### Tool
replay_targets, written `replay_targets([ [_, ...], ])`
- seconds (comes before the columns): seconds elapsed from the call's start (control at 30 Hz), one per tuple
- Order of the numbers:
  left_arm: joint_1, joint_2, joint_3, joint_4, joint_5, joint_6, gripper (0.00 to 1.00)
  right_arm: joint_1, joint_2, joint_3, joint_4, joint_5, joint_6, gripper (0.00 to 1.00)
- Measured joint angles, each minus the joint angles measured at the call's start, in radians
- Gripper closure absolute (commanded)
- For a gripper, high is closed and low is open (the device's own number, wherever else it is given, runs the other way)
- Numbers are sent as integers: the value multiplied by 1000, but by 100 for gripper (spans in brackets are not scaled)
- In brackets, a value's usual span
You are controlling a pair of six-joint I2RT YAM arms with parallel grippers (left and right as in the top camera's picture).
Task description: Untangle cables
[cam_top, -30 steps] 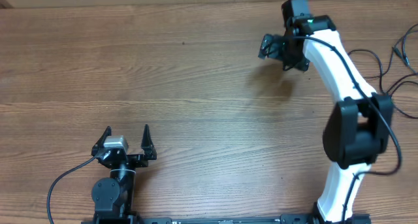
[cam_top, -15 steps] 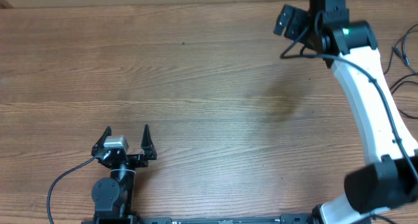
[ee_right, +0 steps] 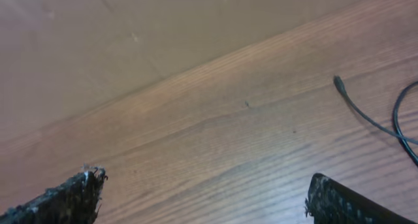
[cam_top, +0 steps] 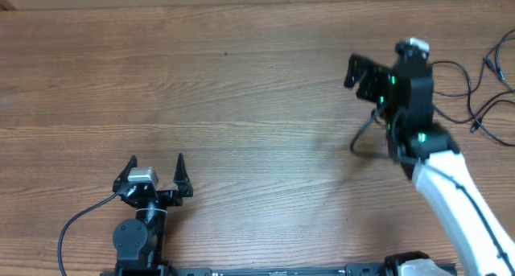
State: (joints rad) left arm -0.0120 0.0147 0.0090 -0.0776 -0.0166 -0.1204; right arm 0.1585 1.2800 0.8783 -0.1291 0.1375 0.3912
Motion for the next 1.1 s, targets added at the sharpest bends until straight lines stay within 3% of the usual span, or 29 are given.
replay_targets([
  [0.27,0,0,0,-1,0,0,0,0,-233,-418,405,5,0,0],
  [0.5,0,0,0,0,0,0,0,0,-435,-695,552,25,0,0],
  [0.73,0,0,0,-1,0,0,0,-1,-631,-838,502,55,-1,0],
  [1.1,0,0,0,-1,0,0,0,-1,-898,-860,129,95,-3,0],
])
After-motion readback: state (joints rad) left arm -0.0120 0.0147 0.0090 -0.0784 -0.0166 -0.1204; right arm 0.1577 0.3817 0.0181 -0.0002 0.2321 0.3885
